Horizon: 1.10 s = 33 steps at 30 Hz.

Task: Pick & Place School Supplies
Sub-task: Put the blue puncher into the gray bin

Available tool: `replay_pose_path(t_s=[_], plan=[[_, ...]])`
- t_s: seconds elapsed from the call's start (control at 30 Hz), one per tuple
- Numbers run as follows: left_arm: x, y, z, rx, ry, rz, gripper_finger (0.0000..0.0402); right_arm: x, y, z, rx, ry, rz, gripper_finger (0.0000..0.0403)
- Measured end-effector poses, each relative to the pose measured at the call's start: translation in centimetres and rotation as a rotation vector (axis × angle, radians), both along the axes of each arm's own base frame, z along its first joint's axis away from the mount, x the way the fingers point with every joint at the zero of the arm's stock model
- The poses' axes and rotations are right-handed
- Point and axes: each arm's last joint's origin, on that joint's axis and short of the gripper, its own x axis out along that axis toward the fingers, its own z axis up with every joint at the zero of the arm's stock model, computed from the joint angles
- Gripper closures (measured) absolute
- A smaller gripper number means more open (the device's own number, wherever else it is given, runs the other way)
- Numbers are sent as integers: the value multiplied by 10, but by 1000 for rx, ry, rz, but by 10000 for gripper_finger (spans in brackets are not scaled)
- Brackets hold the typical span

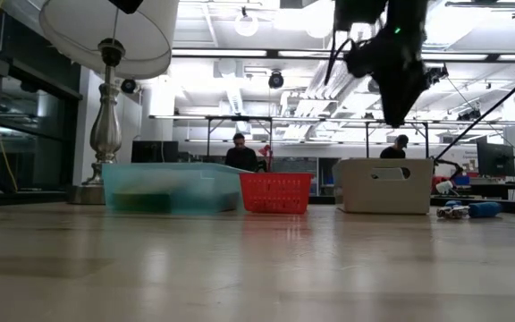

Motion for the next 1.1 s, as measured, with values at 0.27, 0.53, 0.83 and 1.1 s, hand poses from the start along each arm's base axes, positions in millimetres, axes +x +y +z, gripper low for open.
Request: replay_pose_path(t_s=[0.27, 0.53, 0.83, 1.1], plan=[[0, 0, 0, 0, 0, 0, 280, -11, 39, 5, 23, 94, 141, 250], [0, 0, 0, -1, 0, 1, 280, -15, 62, 4, 29, 133, 111, 250], [-2, -4, 0, -2, 2, -12, 280, -23, 72, 5, -9, 188, -20, 250], [-8, -12, 0, -3, 3, -44, 280, -32, 88, -18, -26, 269, 76, 250]])
